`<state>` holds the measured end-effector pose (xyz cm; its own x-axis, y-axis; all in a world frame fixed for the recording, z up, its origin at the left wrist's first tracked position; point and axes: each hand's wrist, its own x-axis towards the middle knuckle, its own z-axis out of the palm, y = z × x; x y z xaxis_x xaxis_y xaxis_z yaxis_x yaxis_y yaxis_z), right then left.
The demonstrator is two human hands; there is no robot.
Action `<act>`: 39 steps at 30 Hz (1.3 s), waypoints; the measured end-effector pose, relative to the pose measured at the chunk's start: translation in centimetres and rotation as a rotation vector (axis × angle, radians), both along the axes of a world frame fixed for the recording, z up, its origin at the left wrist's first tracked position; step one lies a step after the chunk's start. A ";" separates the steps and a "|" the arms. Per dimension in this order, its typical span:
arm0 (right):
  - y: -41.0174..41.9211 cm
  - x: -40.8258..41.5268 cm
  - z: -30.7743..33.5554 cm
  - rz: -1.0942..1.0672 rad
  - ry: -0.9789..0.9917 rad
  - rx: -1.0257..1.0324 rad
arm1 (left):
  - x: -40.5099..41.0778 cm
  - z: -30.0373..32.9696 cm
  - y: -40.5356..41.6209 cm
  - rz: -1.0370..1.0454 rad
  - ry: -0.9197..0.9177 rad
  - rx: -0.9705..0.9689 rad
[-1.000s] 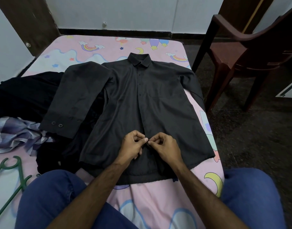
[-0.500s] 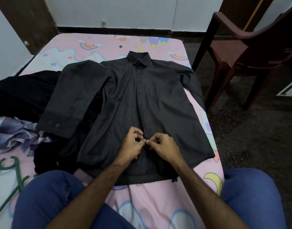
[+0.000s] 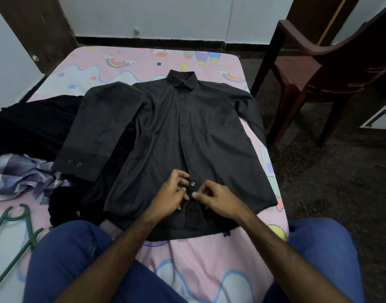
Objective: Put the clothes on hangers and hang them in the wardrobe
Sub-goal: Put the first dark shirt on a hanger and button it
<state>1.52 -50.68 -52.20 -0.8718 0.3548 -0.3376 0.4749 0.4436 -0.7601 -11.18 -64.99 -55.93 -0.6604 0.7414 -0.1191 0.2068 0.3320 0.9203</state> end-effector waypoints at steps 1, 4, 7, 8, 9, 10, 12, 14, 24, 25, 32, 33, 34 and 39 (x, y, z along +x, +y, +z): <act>-0.2 0.8 0.1 0.093 -0.039 0.075 | -0.1 0.4 -0.7 -0.082 0.127 -0.057; -1.5 3.4 -0.4 0.340 -0.126 0.411 | -0.2 1.6 -3.8 -0.356 0.532 -0.260; -2.7 4.7 -1.3 0.419 -0.107 0.732 | 0.7 2.6 -6.0 -0.539 0.842 -0.568; -2.8 4.7 -1.4 0.393 -0.061 0.751 | 1.0 2.8 -6.4 -0.542 0.913 -0.621; -2.8 4.7 -1.4 0.356 -0.019 0.739 | 1.4 3.0 -6.6 -0.533 0.969 -0.640; -2.7 4.6 -1.3 0.319 0.018 0.721 | 1.7 3.0 -6.7 -0.526 1.008 -0.643; -2.3 4.4 -1.1 0.279 0.087 0.710 | 2.1 2.8 -6.8 -0.529 1.073 -0.618; -2.1 4.4 -1.0 0.353 0.135 0.722 | 2.4 2.7 -6.9 -0.550 1.119 -0.602; -4.8 4.2 -2.3 0.439 0.216 1.100 | 3.2 2.5 -6.5 -0.572 1.174 -0.599; -5.0 4.1 -2.4 0.450 0.219 1.122 | 3.0 2.6 -6.5 -0.549 1.150 -0.595; -4.2 3.7 -0.8 0.451 0.113 1.001 | 1.4 3.5 -7.4 -0.624 1.237 -0.508; -3.7 3.8 -0.6 0.498 0.119 0.998 | 1.3 3.7 -7.9 -0.662 1.315 -0.555; -3.2 4.1 -0.2 0.555 0.147 1.012 | 1.0 3.9 -8.4 -0.684 1.364 -0.638; -1.6 5.1 0.8 0.634 0.269 1.040 | -3.5 6.6 -10.4 -0.666 1.501 -0.972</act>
